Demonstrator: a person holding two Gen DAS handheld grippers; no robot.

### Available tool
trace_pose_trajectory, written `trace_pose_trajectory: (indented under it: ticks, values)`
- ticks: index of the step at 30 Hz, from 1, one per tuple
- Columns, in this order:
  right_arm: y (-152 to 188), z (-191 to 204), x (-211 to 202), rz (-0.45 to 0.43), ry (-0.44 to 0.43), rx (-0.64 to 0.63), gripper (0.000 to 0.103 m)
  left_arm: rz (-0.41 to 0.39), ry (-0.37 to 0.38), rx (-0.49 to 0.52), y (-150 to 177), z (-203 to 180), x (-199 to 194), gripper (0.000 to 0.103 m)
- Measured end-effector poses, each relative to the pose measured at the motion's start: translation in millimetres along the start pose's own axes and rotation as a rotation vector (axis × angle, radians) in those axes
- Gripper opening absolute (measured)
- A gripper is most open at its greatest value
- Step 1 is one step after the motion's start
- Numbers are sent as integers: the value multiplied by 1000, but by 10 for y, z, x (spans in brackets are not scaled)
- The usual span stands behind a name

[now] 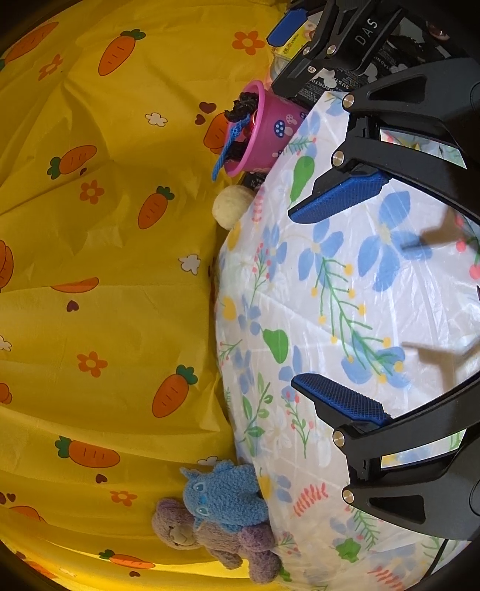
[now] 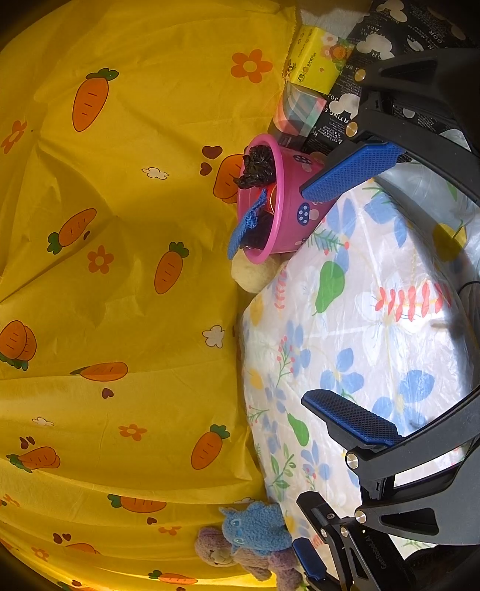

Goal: Collect trash

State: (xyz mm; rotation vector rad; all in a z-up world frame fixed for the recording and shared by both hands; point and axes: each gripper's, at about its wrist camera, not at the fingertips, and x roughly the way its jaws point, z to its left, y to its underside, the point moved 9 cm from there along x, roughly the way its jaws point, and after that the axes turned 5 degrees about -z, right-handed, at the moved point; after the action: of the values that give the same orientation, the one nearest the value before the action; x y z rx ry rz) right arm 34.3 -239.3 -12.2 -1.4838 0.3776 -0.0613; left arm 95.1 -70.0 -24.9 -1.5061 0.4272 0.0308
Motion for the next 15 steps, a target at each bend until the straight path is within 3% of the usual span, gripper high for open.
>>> trace_pose_trajectory:
  ticks: [3, 15]
  values:
    - [24, 0, 25, 2, -1, 2, 98, 8, 15, 8, 19, -33, 14, 74]
    - [48, -13, 47, 2, -5, 4, 98, 8, 13, 4, 12, -29, 19, 74]
